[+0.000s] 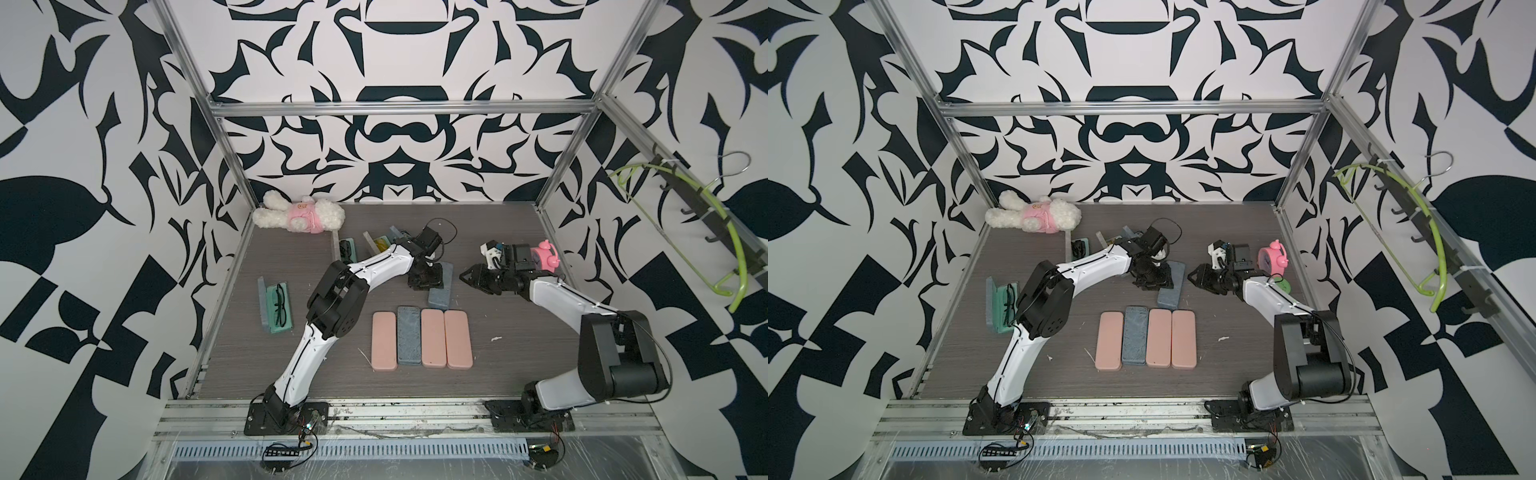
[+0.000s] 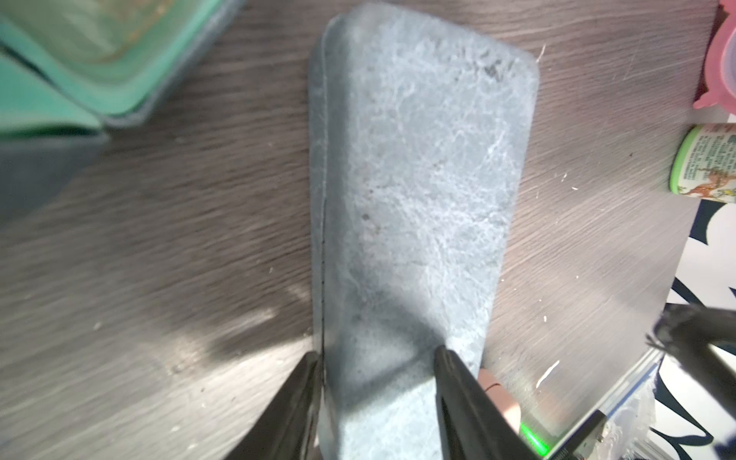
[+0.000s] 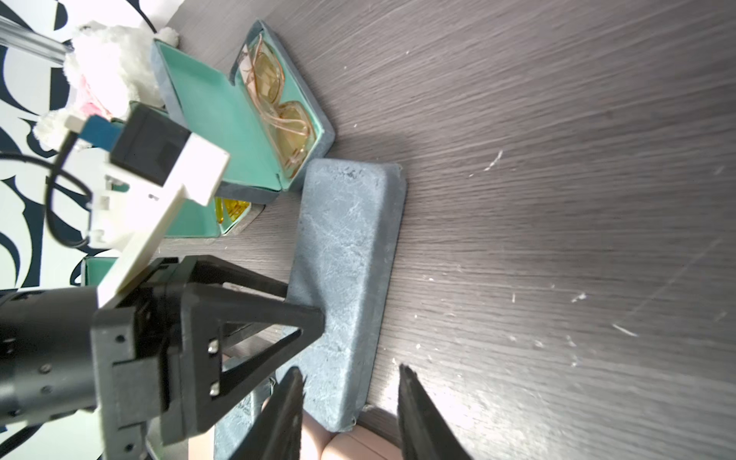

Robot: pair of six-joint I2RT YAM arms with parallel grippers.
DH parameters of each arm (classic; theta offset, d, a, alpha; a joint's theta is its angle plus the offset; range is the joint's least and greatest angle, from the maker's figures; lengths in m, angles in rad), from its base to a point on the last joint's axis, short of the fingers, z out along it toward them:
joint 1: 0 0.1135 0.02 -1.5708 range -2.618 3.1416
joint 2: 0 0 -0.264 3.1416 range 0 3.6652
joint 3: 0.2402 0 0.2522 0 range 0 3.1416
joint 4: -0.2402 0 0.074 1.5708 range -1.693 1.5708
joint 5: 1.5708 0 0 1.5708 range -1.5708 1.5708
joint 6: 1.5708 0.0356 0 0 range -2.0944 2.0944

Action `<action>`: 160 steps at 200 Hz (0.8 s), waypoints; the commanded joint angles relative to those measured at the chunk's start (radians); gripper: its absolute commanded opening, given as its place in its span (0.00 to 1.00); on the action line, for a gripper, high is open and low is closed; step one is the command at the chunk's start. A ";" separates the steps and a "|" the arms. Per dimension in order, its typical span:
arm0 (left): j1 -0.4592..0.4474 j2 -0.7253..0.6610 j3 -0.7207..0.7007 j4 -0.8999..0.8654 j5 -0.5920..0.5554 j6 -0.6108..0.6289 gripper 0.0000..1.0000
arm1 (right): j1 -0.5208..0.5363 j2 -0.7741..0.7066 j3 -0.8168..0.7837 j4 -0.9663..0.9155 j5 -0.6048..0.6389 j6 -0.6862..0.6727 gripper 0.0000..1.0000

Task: Close the glasses case
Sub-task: Close the glasses case at the center of the board, then pick up the glasses case at the center of the board.

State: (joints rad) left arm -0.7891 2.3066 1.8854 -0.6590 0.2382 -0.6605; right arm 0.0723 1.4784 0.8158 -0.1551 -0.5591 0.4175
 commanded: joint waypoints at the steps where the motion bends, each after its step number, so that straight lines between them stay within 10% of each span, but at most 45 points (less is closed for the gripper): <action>1: 0.005 0.001 -0.052 -0.076 -0.053 0.010 0.50 | -0.014 -0.030 0.023 -0.022 -0.021 -0.017 0.42; 69: -0.015 -0.097 -0.073 -0.067 -0.105 0.001 0.95 | -0.038 -0.114 -0.001 -0.054 -0.002 -0.045 0.61; 160: -0.082 -0.036 0.094 -0.151 -0.180 0.098 1.00 | -0.070 -0.329 -0.085 -0.151 0.100 -0.059 0.82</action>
State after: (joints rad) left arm -0.8558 2.2379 1.9152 -0.7483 0.0891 -0.6094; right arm 0.0093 1.2057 0.7536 -0.2684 -0.4892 0.3634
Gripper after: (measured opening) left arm 0.995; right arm 0.819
